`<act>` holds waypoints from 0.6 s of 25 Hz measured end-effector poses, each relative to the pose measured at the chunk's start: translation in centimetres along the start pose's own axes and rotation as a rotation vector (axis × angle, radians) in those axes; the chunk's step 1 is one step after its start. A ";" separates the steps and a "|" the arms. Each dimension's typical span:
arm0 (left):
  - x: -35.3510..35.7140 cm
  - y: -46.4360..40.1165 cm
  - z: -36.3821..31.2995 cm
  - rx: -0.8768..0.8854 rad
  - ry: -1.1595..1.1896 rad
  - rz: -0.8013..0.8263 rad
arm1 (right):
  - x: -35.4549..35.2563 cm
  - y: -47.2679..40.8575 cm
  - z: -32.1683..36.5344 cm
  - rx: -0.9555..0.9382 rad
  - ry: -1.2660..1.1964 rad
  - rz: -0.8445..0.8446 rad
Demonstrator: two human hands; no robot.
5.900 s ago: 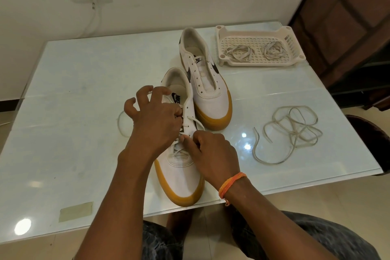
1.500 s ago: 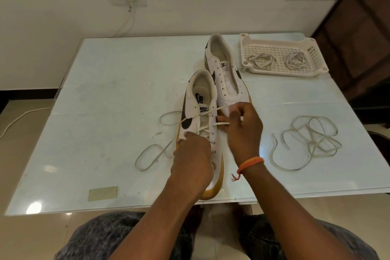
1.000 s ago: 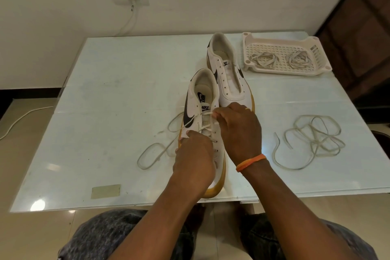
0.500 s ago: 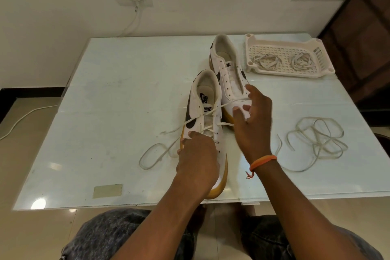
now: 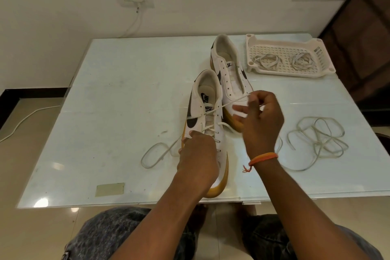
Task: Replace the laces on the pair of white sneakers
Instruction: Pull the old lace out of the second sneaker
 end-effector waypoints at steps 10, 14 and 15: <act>-0.5 0.6 0.1 0.001 0.063 -0.011 | 3.8 1.5 -1.6 -0.225 0.578 0.418; -1.2 1.1 -0.4 0.093 -0.120 -0.042 | 4.1 1.0 -1.8 -0.249 0.446 0.387; -1.8 1.4 -0.5 0.137 -0.151 -0.059 | 4.3 1.0 -1.6 -0.261 0.452 0.397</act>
Point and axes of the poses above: each hand's wrist, its own y-axis away from the middle knuckle, its own x-axis out of the palm, z = x × y, the point moved 6 cm from there along -y, towards the middle knuckle, and after that the axes turned 12 degrees about z, right-handed, at the moved point
